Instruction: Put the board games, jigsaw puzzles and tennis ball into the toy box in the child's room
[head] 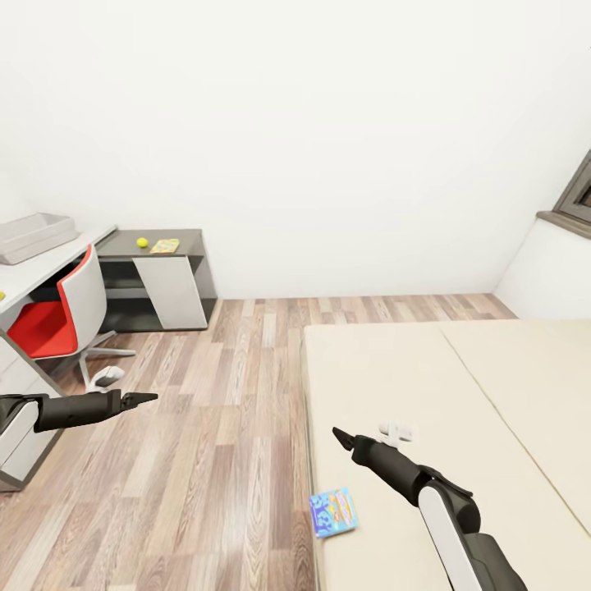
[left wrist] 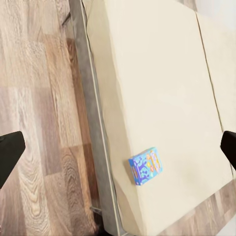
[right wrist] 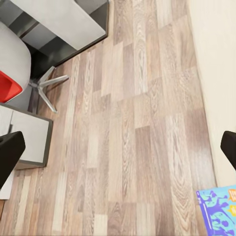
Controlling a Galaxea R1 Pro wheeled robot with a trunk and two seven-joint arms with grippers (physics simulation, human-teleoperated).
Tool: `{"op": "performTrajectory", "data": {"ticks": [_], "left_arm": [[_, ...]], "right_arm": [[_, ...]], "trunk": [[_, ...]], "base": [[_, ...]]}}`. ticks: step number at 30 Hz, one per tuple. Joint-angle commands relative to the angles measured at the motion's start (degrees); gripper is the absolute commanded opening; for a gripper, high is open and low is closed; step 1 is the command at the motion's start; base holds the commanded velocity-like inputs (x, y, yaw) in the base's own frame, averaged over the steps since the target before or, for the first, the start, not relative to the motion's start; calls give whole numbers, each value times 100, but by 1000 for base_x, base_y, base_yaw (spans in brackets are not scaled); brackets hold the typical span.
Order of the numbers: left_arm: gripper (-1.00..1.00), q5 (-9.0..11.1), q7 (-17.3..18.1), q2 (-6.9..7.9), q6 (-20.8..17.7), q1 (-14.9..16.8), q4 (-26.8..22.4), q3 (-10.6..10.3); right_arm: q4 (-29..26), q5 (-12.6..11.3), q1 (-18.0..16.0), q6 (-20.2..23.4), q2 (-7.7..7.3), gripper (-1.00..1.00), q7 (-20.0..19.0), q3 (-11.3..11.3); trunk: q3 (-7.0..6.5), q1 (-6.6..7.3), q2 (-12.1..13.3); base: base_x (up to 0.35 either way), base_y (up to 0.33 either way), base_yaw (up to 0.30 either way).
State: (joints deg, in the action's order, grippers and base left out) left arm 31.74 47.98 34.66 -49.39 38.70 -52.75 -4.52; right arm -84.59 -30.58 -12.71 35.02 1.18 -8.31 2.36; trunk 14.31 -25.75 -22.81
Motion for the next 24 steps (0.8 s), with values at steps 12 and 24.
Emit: {"op": "performTrajectory", "data": {"ticks": [12, 24], "left_arm": [[100, 25, 1, 6, -26, 6, 2, -14], [100, 25, 2, 6, -26, 6, 2, -8]], "right_arm": [[-5, -1, -3, 17, 13, 100, -13, -8], [-5, -6, -5, 14, 13, 100, -13, -8]], "trunk": [[8, -3, -12], [7, -3, -12]], "base": [[0, 210, 0], [0, 271, 0]]}}
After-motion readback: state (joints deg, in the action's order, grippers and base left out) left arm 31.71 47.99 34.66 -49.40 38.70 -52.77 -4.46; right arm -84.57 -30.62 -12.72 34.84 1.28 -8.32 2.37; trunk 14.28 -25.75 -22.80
